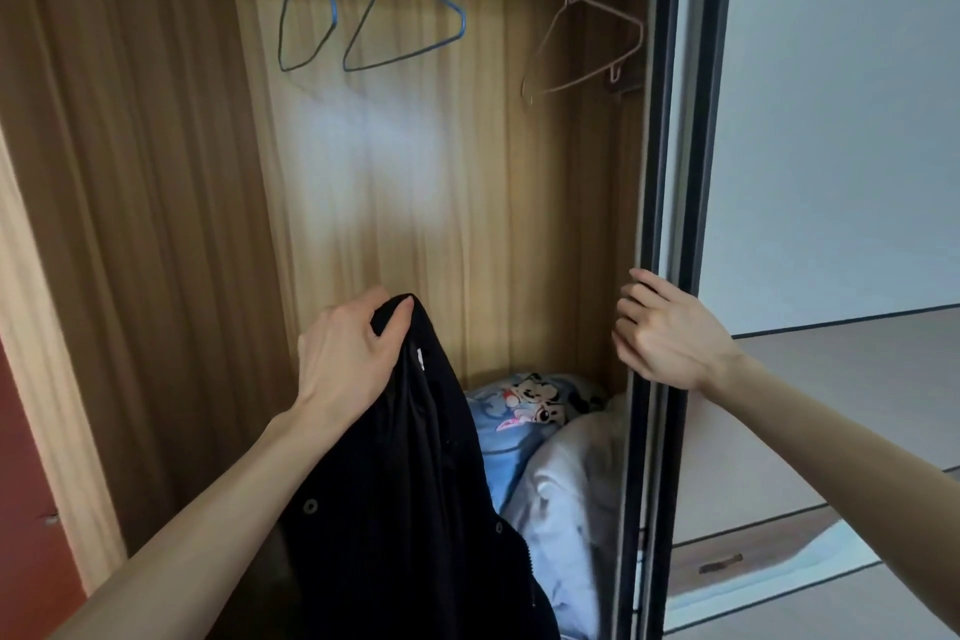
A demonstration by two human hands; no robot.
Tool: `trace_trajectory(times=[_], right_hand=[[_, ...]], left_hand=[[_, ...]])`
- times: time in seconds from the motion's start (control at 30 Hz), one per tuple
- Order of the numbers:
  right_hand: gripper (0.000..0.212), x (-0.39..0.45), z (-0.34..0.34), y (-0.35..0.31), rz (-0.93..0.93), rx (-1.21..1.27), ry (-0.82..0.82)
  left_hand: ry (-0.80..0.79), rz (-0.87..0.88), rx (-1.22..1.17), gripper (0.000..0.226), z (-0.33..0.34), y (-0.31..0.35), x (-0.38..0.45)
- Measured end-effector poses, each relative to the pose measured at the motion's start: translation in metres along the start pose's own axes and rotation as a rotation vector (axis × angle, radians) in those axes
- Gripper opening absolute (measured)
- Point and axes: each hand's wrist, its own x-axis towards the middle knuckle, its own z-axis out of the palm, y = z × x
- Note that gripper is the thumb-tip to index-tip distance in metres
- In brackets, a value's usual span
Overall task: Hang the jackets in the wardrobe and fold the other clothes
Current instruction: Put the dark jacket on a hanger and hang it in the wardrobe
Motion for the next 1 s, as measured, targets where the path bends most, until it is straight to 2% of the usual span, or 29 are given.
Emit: trace_trajectory(times=[0.3, 0.57, 0.77, 1.0], right_hand=[[0.058, -0.031, 0.031, 0.028, 0.060, 0.040, 0.162], [0.060, -0.045, 0.041, 0.039, 0.086, 0.073, 0.170], [0.051, -0.038, 0.033, 0.034, 0.093, 0.075, 0.110], [0.026, 0.042, -0.008, -0.004, 0.352, 0.441, 0.146]], left_hand=[[0.008, -0.024, 0.018, 0.039, -0.006, -0.004, 0.000], [0.010, -0.044, 0.046, 0.037, -0.010, -0.005, -0.001], [0.014, -0.043, 0.047, 0.039, -0.017, -0.002, -0.002], [0.033, -0.086, 0.062, 0.044, -0.046, -0.007, 0.006]])
